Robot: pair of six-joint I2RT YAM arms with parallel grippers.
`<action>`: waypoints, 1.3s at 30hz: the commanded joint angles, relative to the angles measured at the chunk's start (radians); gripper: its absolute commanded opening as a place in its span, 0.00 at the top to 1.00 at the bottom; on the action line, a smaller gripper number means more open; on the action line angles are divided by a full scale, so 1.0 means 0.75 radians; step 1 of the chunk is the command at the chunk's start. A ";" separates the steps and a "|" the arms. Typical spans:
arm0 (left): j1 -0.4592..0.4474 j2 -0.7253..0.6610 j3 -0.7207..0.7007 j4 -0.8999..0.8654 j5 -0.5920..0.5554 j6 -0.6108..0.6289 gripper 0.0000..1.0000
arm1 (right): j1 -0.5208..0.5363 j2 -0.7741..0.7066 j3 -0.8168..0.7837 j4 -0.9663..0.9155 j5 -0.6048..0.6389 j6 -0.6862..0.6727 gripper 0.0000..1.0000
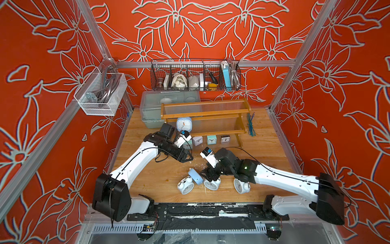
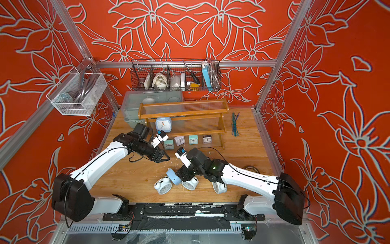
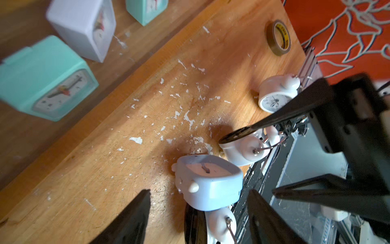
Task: Place the alarm clocks on the shelf by style
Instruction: Pick up the alarm from the center of the board.
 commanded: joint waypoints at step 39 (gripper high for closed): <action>0.229 -0.140 -0.062 0.074 0.135 -0.045 0.27 | 0.127 0.365 0.366 -0.272 0.246 -0.054 0.65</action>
